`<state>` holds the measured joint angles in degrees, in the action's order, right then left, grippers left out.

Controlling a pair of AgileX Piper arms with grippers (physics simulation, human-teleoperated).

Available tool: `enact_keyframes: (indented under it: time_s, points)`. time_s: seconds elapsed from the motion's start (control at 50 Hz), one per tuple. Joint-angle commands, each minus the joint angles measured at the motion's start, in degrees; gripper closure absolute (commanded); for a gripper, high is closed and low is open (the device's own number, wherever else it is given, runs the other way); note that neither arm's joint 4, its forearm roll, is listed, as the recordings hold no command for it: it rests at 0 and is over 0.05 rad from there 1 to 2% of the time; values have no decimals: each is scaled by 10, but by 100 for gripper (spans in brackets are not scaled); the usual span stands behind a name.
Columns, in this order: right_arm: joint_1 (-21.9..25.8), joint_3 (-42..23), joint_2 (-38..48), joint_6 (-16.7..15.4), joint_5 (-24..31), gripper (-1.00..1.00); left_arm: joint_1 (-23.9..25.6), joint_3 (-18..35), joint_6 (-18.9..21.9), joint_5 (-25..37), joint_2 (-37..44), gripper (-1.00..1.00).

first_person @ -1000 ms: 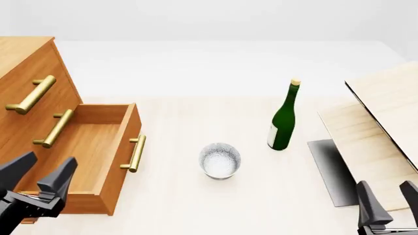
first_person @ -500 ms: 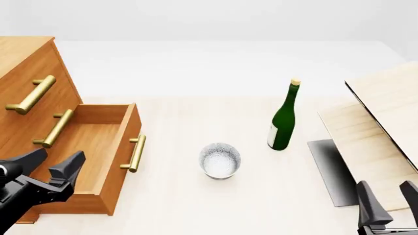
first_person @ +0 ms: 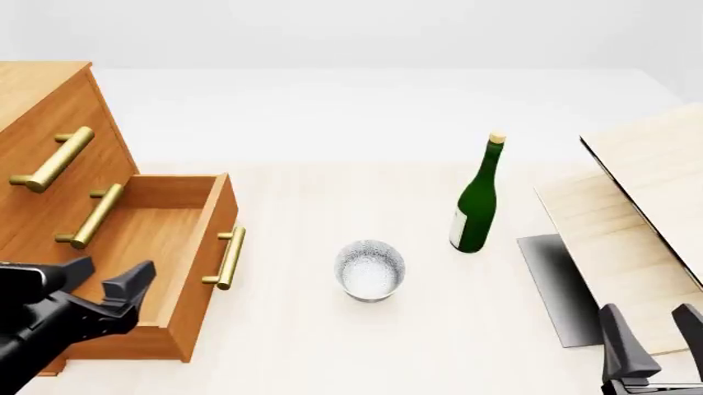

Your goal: Put the bowl in the bottom drawer of the cabinet and close it.

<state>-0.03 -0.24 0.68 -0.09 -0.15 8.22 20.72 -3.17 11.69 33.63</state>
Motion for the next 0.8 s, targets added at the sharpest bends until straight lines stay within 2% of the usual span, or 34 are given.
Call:
enact_keyframes:
  time_s: [0.02,0.38,0.8]
  points:
    - [0,0,0,0,0,-100,1,-7,-5,-14,29,-100]
    - [0,0,0,0,0,-100,17,-7,-22,-45,85,-100]
    - [0,0,0,0,0,-100,26,-3,-23,-88,151,-100]
